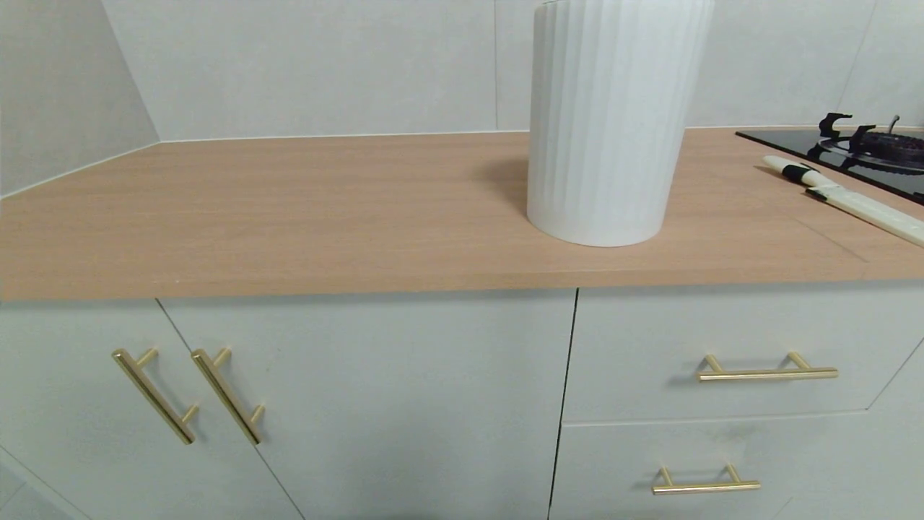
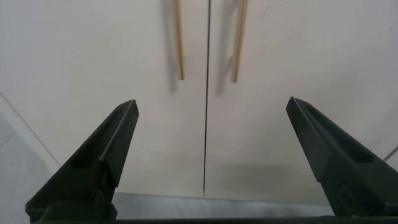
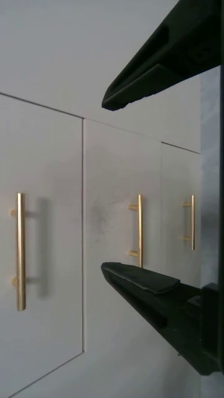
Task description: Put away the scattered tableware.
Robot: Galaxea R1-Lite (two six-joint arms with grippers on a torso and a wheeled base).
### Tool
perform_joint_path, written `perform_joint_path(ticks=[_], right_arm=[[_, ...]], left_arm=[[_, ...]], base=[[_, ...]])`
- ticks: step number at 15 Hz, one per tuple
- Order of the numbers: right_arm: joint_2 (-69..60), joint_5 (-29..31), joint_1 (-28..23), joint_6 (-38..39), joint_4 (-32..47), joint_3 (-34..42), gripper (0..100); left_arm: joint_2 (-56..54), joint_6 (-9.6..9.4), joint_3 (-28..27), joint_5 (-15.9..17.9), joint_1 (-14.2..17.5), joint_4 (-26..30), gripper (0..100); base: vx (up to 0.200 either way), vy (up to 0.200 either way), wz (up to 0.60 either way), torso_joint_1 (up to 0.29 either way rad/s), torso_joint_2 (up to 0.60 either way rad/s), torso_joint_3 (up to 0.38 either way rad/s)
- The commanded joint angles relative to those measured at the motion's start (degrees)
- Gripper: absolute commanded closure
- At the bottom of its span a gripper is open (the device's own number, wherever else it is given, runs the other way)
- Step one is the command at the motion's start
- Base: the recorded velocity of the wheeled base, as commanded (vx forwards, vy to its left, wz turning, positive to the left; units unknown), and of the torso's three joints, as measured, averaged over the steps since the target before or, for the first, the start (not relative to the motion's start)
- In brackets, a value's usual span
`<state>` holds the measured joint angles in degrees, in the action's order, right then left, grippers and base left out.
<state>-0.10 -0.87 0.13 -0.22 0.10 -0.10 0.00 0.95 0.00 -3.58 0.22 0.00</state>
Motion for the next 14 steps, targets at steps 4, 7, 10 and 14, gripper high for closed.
perform_joint_path(ticks=[4,7,10,14], right_arm=[[0.1,-0.01,0.04,-0.04,-0.01,0.01,0],[0.1,-0.01,0.04,-0.04,-0.01,0.01,0],[0.1,-0.01,0.04,-0.04,-0.01,0.01,0],[0.1,-0.01,0.04,-0.04,-0.01,0.01,0]], left_arm=[[0.0,0.02,0.0,-0.02,0.04,0.0,0],[0.0,0.02,0.0,-0.02,0.04,0.0,0],[0.0,0.02,0.0,-0.02,0.04,0.0,0],[0.0,0.02,0.0,-0.02,0.04,0.0,0]], base=[[0.0,0.0,0.0,0.0,0.0,0.0],[0.0,-0.067,0.0,0.001,0.0,0.001],[0.0,-0.2,0.0,0.002,0.0,0.007],[0.0,-0.2,0.0,0.004,0.0,0.002]])
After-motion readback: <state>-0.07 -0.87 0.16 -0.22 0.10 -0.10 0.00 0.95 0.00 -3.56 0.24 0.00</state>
